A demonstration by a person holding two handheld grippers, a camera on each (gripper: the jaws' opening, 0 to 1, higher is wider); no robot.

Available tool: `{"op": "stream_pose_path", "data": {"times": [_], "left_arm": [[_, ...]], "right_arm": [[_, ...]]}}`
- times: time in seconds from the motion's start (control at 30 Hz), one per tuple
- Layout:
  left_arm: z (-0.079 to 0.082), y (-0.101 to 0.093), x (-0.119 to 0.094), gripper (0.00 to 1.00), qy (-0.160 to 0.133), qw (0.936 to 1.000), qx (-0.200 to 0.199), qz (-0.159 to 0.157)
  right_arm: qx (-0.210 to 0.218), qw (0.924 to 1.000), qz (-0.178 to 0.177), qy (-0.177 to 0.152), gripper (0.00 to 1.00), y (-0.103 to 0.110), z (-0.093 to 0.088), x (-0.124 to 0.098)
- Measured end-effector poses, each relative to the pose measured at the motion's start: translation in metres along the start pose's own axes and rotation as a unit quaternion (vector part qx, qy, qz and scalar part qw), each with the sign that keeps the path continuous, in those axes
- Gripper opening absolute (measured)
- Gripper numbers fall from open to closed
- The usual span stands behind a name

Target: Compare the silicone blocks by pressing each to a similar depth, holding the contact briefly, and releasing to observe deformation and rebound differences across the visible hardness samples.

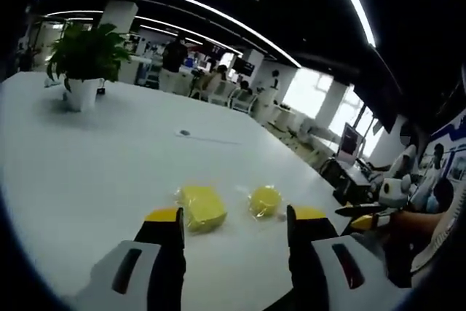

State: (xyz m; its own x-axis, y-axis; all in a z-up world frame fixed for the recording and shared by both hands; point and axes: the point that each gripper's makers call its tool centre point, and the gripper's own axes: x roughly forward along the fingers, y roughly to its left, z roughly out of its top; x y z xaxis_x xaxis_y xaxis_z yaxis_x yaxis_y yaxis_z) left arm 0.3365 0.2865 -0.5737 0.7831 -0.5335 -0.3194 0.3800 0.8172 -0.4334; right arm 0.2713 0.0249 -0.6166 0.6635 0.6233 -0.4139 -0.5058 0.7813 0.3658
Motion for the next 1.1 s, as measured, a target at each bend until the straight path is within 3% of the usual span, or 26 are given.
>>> {"op": "stream_pose_path", "data": {"times": [0.17,0.37,0.6,1.1], "left_arm": [[-0.001,-0.003,0.016,0.60,0.004,0.9998,-0.019,-0.004],[-0.004,-0.006,0.043,0.60,0.002,0.9968,-0.079,-0.014],[-0.014,-0.013,0.080,0.60,0.025,0.9951,-0.091,-0.028],[-0.027,-0.014,0.142,0.63,0.042,0.9911,-0.121,-0.035]], "right_arm": [[0.000,1.0000,0.002,0.001,0.55,-0.005,0.002,0.000],[0.004,1.0000,0.004,0.001,0.54,-0.011,0.004,0.002],[0.009,0.9999,0.007,0.009,0.54,-0.019,0.003,0.005],[0.012,0.9994,0.011,0.030,0.53,-0.044,0.003,0.014]]}}
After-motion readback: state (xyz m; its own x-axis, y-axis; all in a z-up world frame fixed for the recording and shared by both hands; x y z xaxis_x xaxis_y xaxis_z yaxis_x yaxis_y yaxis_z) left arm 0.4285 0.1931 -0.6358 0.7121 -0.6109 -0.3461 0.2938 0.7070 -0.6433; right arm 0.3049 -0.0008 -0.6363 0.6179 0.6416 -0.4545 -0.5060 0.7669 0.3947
